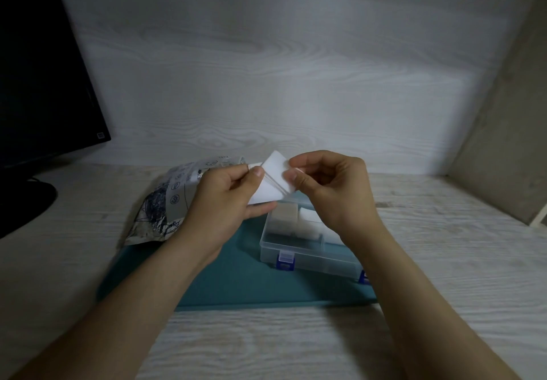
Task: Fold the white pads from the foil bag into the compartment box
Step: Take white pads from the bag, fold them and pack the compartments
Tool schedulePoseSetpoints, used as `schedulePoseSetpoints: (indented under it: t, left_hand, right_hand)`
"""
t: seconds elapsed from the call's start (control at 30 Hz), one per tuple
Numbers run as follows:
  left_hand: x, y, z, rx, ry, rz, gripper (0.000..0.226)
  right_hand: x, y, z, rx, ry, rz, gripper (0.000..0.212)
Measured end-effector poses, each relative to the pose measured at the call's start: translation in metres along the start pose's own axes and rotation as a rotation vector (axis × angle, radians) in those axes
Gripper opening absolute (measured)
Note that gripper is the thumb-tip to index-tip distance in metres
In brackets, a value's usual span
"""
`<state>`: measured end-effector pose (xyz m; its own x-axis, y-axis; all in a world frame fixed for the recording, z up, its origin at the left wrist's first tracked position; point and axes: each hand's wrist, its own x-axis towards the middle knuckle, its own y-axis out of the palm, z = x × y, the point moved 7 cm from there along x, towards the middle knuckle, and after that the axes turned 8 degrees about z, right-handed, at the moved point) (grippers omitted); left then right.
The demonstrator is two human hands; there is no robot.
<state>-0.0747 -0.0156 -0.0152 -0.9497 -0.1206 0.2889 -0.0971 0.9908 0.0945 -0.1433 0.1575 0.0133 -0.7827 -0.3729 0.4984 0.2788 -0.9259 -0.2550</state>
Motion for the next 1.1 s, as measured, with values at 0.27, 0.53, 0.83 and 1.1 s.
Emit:
schedulePoseSetpoints:
  t: [0.27,0.53,0.83,1.1]
  left_hand:
    - [-0.002,0.002,-0.004,0.004,0.003,0.052,0.021]
    - [-0.002,0.005,-0.006,0.109,0.02,0.097,0.027]
    - [0.002,-0.002,0.001,0.084,-0.001,0.016,0.019]
    - [0.003,0.004,0.006,-0.085,-0.1,0.08,0.03]
  right_hand:
    - [-0.003,0.007,0.006,-0.336,-0.06,0.038,0.016]
    - [-0.008,0.014,0.014,-0.489,-0.133,0.066,0.032]
    - [-0.006,-0.004,0.019,-0.376,-0.209,-0.146,0.022]
    - [-0.002,0.019,0.01,-0.041,-0.101,0.2,0.023]
